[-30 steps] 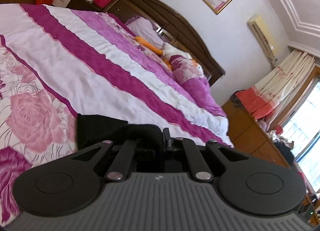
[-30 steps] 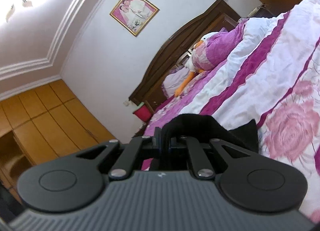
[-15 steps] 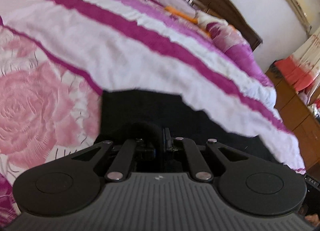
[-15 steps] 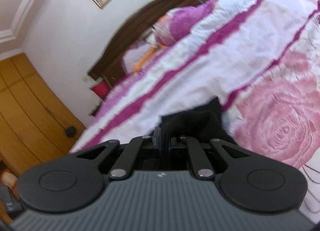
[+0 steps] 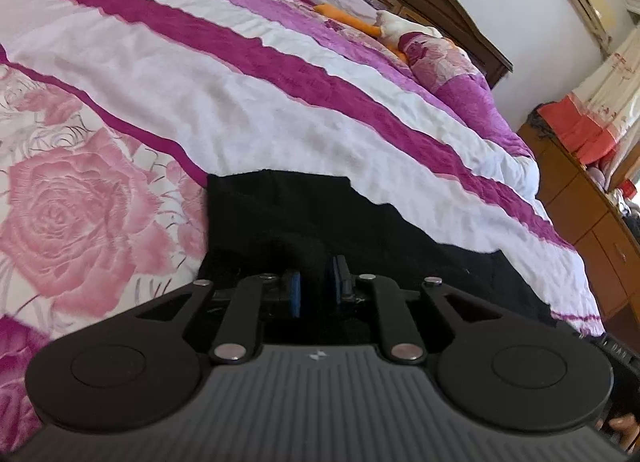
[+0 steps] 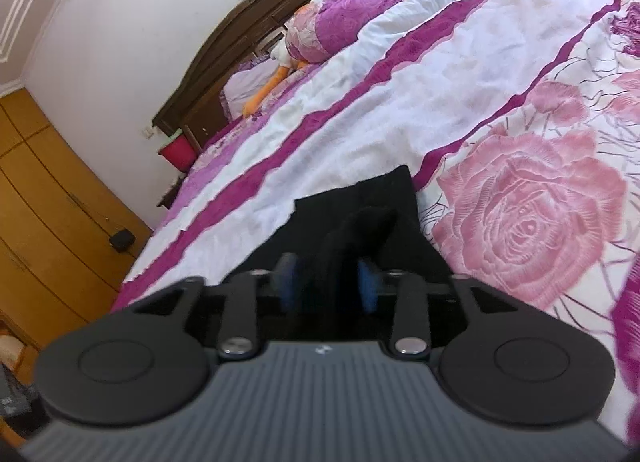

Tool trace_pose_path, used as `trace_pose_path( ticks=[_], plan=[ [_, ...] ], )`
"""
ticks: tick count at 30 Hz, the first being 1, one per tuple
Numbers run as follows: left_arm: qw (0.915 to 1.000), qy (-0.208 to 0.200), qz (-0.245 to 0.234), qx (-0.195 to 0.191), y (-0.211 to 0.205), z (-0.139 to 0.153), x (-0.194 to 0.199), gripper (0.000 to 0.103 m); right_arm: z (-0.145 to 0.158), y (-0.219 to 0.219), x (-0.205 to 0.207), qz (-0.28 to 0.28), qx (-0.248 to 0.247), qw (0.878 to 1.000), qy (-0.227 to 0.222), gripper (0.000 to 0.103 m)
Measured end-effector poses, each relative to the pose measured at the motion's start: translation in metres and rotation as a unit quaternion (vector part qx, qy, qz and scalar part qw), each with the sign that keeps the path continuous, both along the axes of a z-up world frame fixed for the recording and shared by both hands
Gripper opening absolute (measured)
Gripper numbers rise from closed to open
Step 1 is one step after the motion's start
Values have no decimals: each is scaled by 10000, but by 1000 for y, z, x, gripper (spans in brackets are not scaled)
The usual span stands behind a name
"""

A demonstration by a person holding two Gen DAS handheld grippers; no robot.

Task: Fold small clothes
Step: 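Lift the held hem end and fold it toward the collar with both grippers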

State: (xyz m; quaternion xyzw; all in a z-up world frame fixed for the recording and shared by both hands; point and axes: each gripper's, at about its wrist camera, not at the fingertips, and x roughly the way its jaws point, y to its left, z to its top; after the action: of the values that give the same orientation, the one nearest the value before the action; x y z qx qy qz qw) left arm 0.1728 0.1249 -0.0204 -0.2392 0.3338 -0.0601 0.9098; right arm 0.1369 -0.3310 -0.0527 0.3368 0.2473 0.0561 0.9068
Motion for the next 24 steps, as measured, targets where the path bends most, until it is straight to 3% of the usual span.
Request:
trace_pose_path(
  ticks=[5,9,15,17,18,19,24],
  plan=[
    [9998,-64,-155,-87,1,7,-23,17,10,-1,-21,212,15,9998,-67,44],
    [9990,113,-291,-310,-2,0,-31,31,8,3,-26,330,-47,9994,51,44],
    [9989,87,-416,-222,-14,-8,-26,33,-1,13,-24,501,-167,9986,57,43],
    [9984,6,-487,-291,-16,-7,-21,30,-1,15,-20,527,-255,9983,30,38],
    [9981,-55,-535,-307,-18,-6,-18,21,0,15,-18,547,-240,9982,-1,19],
    [9979,-115,-557,-300,-19,-3,-16,15,1,14,-16,589,-202,9980,-42,10],
    [9977,-457,-292,-414,-13,15,1,10,16,7,-6,511,134,9975,-466,9]
  ],
)
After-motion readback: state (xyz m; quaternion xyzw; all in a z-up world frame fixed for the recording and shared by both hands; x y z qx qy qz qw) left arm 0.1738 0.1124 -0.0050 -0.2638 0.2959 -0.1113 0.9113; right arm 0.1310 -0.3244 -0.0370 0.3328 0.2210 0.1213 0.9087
